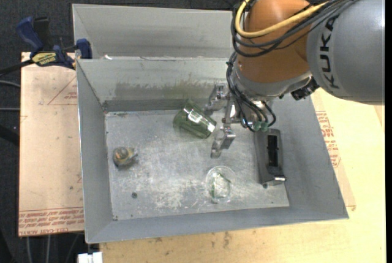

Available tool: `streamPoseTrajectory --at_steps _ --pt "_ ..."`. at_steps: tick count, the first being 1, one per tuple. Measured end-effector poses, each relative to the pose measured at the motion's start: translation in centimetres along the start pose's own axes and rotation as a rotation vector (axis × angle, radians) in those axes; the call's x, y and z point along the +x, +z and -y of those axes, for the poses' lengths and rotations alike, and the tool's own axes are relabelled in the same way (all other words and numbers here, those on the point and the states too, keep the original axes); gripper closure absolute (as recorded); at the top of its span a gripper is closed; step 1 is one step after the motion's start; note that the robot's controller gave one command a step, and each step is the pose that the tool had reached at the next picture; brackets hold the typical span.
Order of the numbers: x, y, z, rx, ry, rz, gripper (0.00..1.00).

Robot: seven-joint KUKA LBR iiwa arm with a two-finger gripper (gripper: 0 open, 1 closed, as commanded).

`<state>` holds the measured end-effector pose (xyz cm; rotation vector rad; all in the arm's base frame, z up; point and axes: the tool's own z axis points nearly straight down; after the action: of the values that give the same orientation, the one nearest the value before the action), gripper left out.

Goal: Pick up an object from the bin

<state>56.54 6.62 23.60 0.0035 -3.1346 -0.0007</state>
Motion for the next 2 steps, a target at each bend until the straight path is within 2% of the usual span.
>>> streamPoseTrajectory --at_steps 1,2 --pt "-0.1 -0.5 0.0 -0.001 0.002 0.008 0.00" --pt "-3.1 6.2 2.1 0.000 -0.077 0.014 0.00"
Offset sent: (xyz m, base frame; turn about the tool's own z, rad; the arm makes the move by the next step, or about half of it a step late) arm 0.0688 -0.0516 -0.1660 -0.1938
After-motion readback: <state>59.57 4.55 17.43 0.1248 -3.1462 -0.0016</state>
